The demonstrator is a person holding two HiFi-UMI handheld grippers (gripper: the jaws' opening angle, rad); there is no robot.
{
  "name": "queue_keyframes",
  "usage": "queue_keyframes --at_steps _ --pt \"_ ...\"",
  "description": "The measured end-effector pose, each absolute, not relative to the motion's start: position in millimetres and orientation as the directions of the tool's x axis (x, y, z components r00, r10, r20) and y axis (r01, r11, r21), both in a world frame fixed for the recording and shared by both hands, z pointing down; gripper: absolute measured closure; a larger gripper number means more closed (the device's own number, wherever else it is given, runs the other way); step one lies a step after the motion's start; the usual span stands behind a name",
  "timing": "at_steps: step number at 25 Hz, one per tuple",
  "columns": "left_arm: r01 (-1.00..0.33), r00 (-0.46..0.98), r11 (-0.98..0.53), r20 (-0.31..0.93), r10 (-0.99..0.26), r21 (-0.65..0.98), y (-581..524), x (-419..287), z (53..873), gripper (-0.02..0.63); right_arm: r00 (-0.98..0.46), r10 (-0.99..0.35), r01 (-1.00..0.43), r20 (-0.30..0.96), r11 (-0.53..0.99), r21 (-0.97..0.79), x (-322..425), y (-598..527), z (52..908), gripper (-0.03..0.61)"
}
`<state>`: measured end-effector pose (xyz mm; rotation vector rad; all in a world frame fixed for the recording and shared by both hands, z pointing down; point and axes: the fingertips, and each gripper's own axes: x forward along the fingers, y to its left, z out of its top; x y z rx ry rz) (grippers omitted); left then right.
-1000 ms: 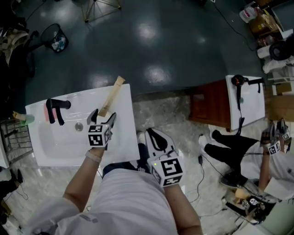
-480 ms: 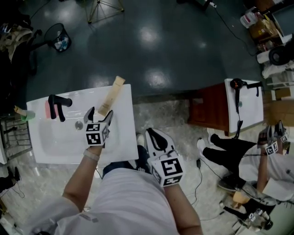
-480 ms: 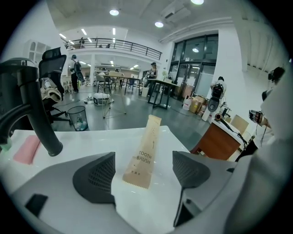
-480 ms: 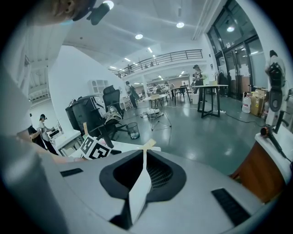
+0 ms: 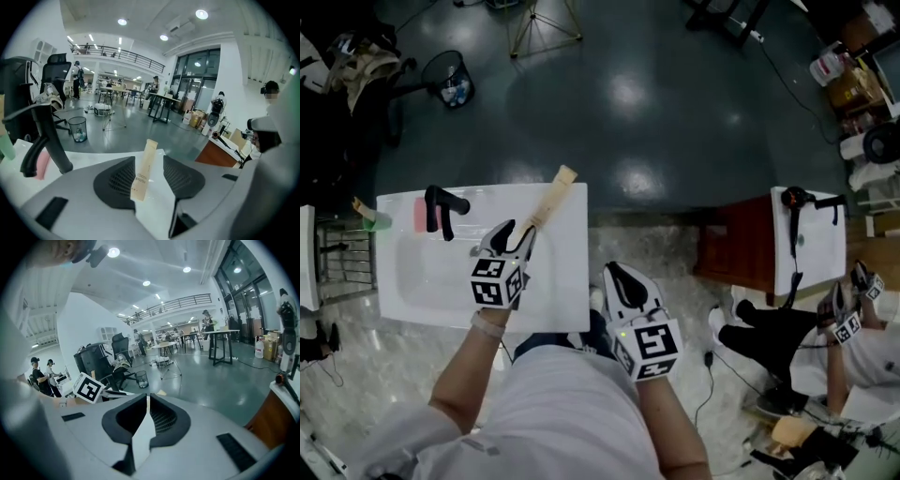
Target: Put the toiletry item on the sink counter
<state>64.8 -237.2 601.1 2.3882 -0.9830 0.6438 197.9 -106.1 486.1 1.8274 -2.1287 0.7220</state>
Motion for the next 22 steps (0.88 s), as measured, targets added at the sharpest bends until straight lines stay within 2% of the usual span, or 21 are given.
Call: queue_keyframes --at_steps 5,6,12,22 --pt "-0.751 0.625 -0.620 0.550 -0.555 0.227 -228.5 46.7 563.7 0.570 -0.240 -0.859 -0.963 0.452 0.151 -0.225 182.7 -113.7 474.3 0.546" --pt "-0.752 0.625 -0.619 0.543 -0.561 0.225 -226.2 43.3 556.4 0.585 -0.256 -0.859 -0.959 0.443 0.166 -0.231 179.5 -115.6 471.7 0.546" --pt "-0.709 0.698 -0.624 0.455 -0.553 0.329 -206.0 26.7 511.8 0.597 -0.338 -0.851 -0.935 0.401 0.255 -0.248 156.7 -126.3 461.2 0.548" --pt "-0.721 0.692 -0.604 0.396 -0.604 0.339 -169.6 -14.9 452.2 0.597 -0.470 -0.818 -0.880 0.331 0.403 -0.253 110.2 -140.3 435.1 0.548"
